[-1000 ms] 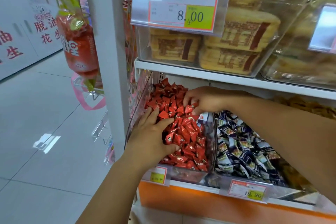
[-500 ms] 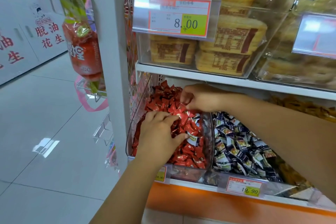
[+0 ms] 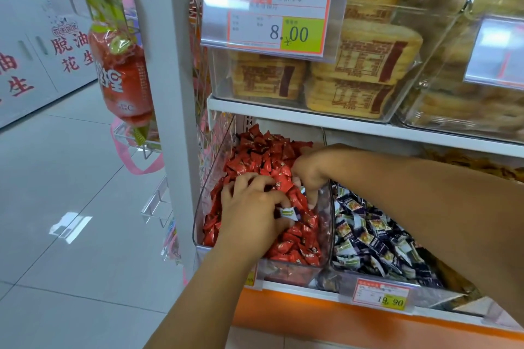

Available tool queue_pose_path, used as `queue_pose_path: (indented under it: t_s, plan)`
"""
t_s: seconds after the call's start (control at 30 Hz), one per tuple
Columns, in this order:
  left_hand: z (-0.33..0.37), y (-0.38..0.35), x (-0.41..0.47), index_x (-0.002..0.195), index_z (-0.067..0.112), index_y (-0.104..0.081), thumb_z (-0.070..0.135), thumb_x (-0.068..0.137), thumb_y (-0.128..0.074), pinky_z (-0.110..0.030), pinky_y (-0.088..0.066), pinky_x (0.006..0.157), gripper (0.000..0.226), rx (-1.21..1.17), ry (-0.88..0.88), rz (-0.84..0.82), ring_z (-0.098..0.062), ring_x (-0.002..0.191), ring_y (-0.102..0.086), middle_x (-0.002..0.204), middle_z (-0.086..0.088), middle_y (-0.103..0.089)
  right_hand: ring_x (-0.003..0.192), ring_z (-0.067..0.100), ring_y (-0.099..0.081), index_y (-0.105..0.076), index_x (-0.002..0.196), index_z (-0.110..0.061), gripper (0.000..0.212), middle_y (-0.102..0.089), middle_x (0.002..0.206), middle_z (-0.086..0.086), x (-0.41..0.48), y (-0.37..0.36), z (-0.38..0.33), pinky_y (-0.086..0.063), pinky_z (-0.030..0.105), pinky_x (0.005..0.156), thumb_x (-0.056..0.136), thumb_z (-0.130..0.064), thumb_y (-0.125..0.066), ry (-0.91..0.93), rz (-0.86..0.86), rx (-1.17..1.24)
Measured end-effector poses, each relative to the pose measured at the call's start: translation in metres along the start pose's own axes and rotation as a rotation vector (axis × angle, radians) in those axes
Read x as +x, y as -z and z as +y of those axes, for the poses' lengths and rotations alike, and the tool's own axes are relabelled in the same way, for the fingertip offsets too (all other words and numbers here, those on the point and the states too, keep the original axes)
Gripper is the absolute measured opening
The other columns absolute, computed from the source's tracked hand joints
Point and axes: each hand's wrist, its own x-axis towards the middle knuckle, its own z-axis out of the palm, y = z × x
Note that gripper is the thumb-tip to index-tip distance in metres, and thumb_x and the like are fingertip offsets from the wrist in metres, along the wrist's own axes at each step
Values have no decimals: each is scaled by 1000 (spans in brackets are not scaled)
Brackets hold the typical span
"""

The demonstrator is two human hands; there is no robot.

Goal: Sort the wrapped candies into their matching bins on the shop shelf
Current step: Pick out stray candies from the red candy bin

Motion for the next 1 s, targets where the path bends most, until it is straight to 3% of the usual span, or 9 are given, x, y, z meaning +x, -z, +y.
queue_pose_path:
  t_s: [0.1, 0.23, 0.47, 0.53, 0.6, 0.7, 0.8, 0.9, 1.0]
  plan:
    - [-14, 3, -1, 98, 38, -69, 53, 74, -72, -34, -18, 104, 29, -46, 30, 7, -13, 133, -22, 137, 19, -45, 139, 28, -29, -36, 146, -22, 82, -35, 151, 0, 3, -1, 0, -33, 42, 110, 78, -54, -69, 0, -32, -97]
    - [-19, 4, -3, 97, 35, -70, 49, 74, -74, -34, -24, 108, 27, -86, 6, -4, -14, 133, -26, 138, 17, -48, 134, 25, -38, -35, 146, -27, 79, -40, 148, -1, 8, 1, 2, -37, 35, 103, 79, -49, -70, 56, 5, -82]
    - [-23, 14, 1, 88, 24, -67, 36, 75, -78, -14, -25, 92, 21, -353, 75, 121, -11, 122, -41, 119, 14, -61, 125, 22, -46, -49, 138, -25, 62, -47, 142, 1, -1, 1, 15, -37, 29, 98, 82, -37, -72, 118, 93, 192]
    - [-22, 21, -1, 95, 23, -65, 33, 80, -74, 0, -24, 80, 20, -408, 127, 177, -3, 110, -45, 110, 17, -60, 129, 22, -42, -54, 133, -27, 56, -43, 146, 1, -4, -2, 22, -33, 27, 97, 80, -37, -73, 137, 155, 332]
    - [-20, 27, -3, 100, 26, -62, 30, 85, -70, 5, -29, 71, 18, -478, 174, 250, 7, 86, -50, 95, 19, -58, 133, 21, -38, -55, 131, -27, 54, -40, 148, 1, -8, -5, 28, -29, 30, 101, 80, -36, -72, 163, 208, 514]
    - [-13, 33, -4, 102, 29, -58, 24, 91, -63, 3, -34, 63, 12, -558, 200, 300, 24, 72, -48, 78, 20, -58, 130, 18, -42, -59, 123, -33, 48, -46, 144, -3, -15, -9, 30, -30, 32, 104, 78, -44, -72, 238, 318, 744]
    - [-10, 33, -3, 102, 33, -55, 21, 95, -56, -8, -45, 64, 14, -652, 215, 306, 15, 69, -56, 76, 13, -63, 112, 10, -54, -65, 110, -39, 30, -59, 124, -12, -23, -8, 25, -39, 21, 92, 81, -41, -71, 332, 430, 897]
    - [-6, 32, 0, 102, 36, -51, 17, 97, -49, -43, -58, 69, 20, -801, 278, 227, -5, 71, -66, 84, 9, -69, 110, 10, -57, -65, 111, -42, 27, -61, 122, -12, -29, -11, 21, -44, 29, 96, 85, -37, -69, 366, 448, 1091]
    - [2, 35, 3, 109, 30, -50, 13, 99, -46, -31, -55, 55, 20, -923, 310, 141, -6, 65, -64, 96, 5, -68, 97, 15, -67, -56, 127, -24, 34, -69, 112, 5, -36, -18, 17, -54, 25, 79, 93, -19, -58, 471, 241, 1455]
